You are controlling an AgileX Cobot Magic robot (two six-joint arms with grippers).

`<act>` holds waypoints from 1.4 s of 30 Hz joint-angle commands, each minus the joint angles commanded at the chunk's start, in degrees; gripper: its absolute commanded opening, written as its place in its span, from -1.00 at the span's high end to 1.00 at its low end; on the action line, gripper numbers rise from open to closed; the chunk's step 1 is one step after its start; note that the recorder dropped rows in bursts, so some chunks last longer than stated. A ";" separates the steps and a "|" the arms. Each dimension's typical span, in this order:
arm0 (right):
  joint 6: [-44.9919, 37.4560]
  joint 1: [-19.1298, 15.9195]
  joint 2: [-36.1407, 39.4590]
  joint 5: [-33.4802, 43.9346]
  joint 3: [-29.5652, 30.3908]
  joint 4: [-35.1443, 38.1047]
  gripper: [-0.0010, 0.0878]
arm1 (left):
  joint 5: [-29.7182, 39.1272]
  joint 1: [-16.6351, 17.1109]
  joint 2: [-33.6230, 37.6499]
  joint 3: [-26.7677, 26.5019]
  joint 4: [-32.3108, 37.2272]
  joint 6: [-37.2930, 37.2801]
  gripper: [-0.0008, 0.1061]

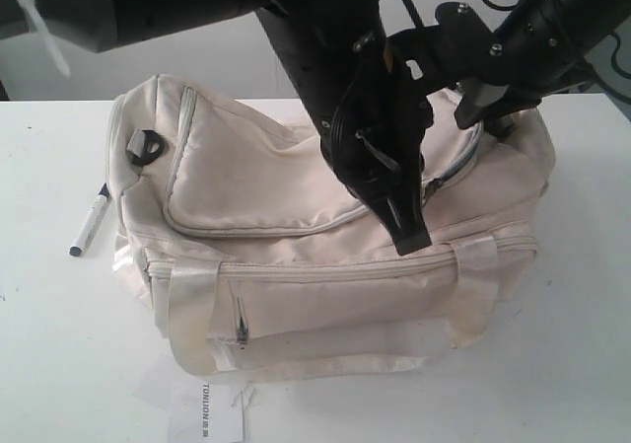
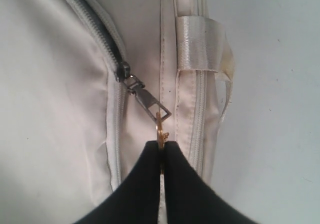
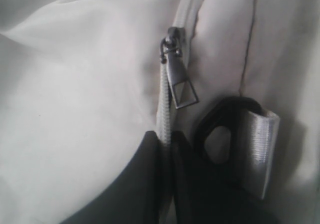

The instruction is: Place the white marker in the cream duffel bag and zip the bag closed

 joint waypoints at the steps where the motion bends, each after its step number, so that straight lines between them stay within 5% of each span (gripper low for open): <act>1: 0.00 0.00 0.00 0.00 0.00 0.00 0.98 | 0.19 0.00 -0.13 0.00 -0.03 0.00 0.99; 42: 0.00 -0.11 0.00 0.43 0.00 -0.49 0.98 | 5.93 0.00 -0.73 0.00 3.17 -1.40 0.99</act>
